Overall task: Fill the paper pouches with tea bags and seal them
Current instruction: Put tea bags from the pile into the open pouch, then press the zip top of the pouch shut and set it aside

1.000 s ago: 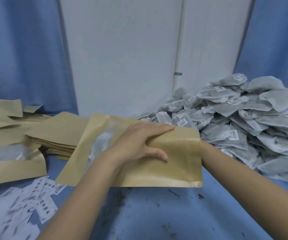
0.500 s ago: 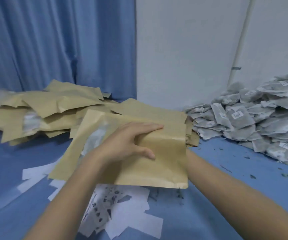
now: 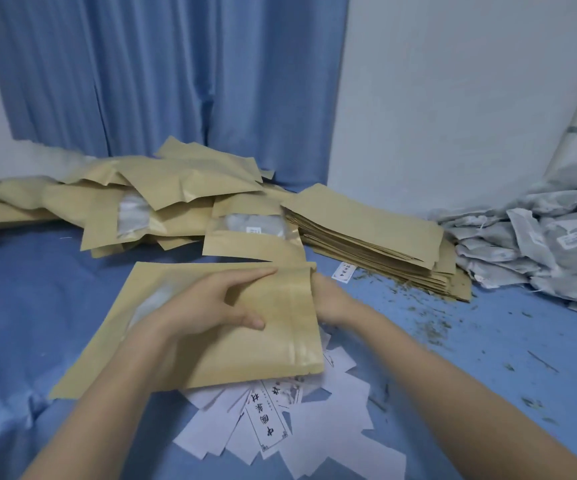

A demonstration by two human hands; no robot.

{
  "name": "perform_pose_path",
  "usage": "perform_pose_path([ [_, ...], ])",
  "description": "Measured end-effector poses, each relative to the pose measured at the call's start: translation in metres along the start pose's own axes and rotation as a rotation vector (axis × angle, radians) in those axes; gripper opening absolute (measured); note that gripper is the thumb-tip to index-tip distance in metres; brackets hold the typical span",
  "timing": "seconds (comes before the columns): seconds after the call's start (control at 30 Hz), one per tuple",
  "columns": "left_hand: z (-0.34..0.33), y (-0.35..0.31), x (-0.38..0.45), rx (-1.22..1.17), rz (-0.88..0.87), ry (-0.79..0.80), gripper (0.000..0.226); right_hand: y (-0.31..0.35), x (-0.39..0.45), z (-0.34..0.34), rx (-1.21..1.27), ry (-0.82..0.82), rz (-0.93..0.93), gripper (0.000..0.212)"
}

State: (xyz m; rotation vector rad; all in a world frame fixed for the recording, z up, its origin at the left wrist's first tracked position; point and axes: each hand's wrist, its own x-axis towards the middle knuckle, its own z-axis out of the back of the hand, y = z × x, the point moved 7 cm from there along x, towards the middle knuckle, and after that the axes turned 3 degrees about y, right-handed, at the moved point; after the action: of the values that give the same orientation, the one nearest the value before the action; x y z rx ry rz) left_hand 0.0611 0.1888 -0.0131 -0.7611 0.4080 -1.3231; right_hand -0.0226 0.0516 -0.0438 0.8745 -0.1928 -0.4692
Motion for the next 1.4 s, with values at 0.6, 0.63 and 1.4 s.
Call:
perform_pose_path([
  [0.6,0.01,0.007,0.002,0.008,0.072,-0.063,0.049,-0.057,0.014,0.023,-0.505,-0.053,-0.352,0.052],
  [0.63,0.009,0.007,0.003,0.005,0.073,-0.079,0.046,-0.059,0.011,0.025,-0.47,-0.031,-0.375,0.049],
  [1.4,0.001,-0.099,0.05,-0.385,-0.24,-0.056,0.023,0.08,-0.076,0.08,-0.793,0.049,0.284,0.019],
])
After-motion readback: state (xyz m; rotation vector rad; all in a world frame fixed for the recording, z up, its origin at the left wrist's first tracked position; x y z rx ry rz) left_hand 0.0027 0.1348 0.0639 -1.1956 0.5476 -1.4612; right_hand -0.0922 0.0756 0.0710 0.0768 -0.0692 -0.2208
